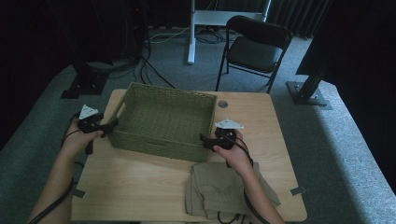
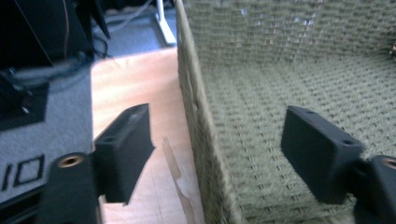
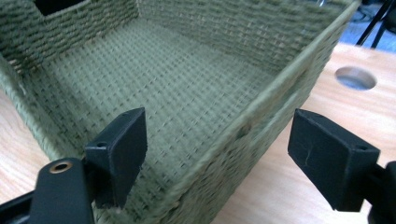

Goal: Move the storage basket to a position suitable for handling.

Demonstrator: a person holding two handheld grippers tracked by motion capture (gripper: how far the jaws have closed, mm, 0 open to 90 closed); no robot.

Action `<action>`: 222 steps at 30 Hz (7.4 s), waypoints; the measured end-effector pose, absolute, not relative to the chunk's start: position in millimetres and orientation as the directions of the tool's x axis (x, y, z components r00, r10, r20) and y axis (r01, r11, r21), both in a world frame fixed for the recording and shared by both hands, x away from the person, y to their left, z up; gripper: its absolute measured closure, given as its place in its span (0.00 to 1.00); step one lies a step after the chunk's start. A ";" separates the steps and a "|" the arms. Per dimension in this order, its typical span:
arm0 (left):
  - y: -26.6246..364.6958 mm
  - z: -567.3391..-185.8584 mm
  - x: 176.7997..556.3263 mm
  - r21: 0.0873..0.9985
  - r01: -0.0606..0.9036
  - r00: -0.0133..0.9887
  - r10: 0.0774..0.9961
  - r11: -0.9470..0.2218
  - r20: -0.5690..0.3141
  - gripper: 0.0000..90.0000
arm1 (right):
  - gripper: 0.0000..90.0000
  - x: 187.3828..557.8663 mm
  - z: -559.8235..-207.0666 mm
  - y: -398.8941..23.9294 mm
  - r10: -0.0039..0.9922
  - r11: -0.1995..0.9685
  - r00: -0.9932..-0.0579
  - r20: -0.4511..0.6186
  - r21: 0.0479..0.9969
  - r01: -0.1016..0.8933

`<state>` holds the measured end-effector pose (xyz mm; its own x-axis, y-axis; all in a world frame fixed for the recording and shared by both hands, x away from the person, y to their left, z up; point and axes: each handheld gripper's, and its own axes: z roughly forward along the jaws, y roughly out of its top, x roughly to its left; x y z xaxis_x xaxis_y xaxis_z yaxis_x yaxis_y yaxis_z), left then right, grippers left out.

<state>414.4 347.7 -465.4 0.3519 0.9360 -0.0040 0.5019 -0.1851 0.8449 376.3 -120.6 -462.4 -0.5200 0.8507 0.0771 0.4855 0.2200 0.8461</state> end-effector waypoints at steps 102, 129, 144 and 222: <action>184.1 -477.3 392.6 0.823 0.563 0.261 0.961 -0.079 -0.087 0.87 | 0.88 380.8 -469.9 -241.9 0.973 0.113 -0.229 0.030 0.804 0.584; 135.4 -475.2 404.8 0.813 0.567 0.342 0.936 -0.136 -0.082 0.84 | 0.89 390.0 -468.7 -293.0 0.981 0.098 -0.193 0.025 0.796 0.598; 109.1 -474.5 409.2 0.809 0.563 0.381 0.922 -0.167 -0.075 0.81 | 0.89 391.6 -469.0 -323.0 0.984 0.073 -0.172 0.040 0.796 0.601; 118.6 -450.7 376.0 0.886 0.392 0.677 0.729 -0.246 -0.098 0.28 | 0.15 354.4 -443.3 -307.9 0.899 0.143 -0.434 0.063 0.894 0.424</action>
